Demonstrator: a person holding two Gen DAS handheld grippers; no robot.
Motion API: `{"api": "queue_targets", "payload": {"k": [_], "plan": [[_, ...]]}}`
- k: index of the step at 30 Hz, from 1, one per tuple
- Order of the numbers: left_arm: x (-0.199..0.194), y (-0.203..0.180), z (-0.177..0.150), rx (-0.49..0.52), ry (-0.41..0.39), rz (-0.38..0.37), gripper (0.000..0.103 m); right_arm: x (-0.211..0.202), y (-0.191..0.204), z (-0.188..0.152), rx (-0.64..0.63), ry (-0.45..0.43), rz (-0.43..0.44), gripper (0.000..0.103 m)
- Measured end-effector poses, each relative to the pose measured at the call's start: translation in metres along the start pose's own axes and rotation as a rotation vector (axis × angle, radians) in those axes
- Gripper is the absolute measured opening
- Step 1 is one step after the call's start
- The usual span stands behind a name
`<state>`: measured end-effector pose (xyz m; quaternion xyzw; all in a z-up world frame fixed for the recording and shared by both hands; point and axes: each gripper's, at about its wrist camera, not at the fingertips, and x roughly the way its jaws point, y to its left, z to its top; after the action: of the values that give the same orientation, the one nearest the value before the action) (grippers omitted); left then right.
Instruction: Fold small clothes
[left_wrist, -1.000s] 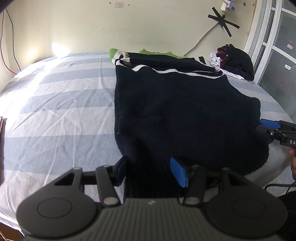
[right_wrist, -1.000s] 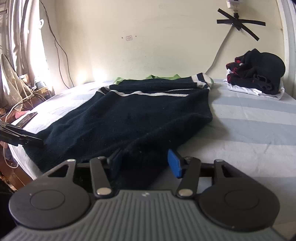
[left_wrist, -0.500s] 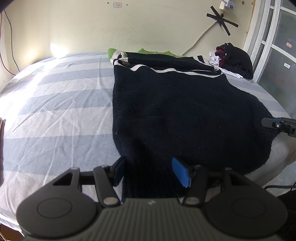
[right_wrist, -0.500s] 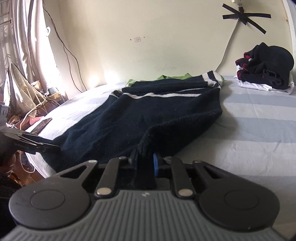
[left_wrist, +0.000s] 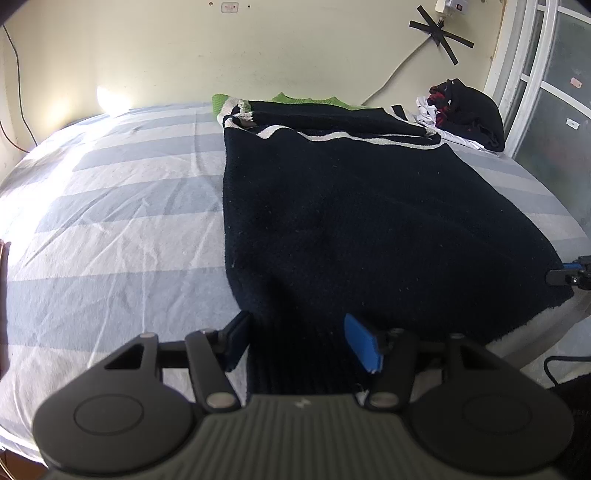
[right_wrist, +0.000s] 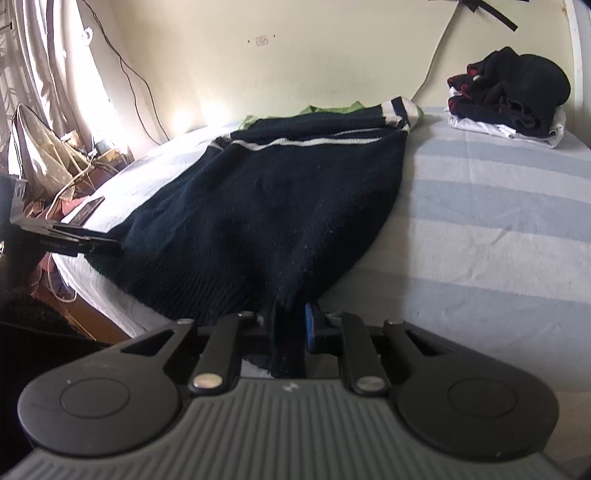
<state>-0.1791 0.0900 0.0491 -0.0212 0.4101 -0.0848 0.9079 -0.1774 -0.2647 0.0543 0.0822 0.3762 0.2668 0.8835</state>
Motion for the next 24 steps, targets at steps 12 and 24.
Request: {"api": "queue_targets", "payload": {"k": [12, 24], "plan": [[0.0, 0.001, 0.001, -0.004, 0.013, -0.006, 0.058, -0.015, -0.042, -0.001, 0.238, -0.057, 0.095, 0.027], [0.003, -0.002, 0.002, 0.009, 0.022, -0.023, 0.07, -0.031, -0.069, -0.002, 0.304, -0.099, 0.035, 0.028]]}}
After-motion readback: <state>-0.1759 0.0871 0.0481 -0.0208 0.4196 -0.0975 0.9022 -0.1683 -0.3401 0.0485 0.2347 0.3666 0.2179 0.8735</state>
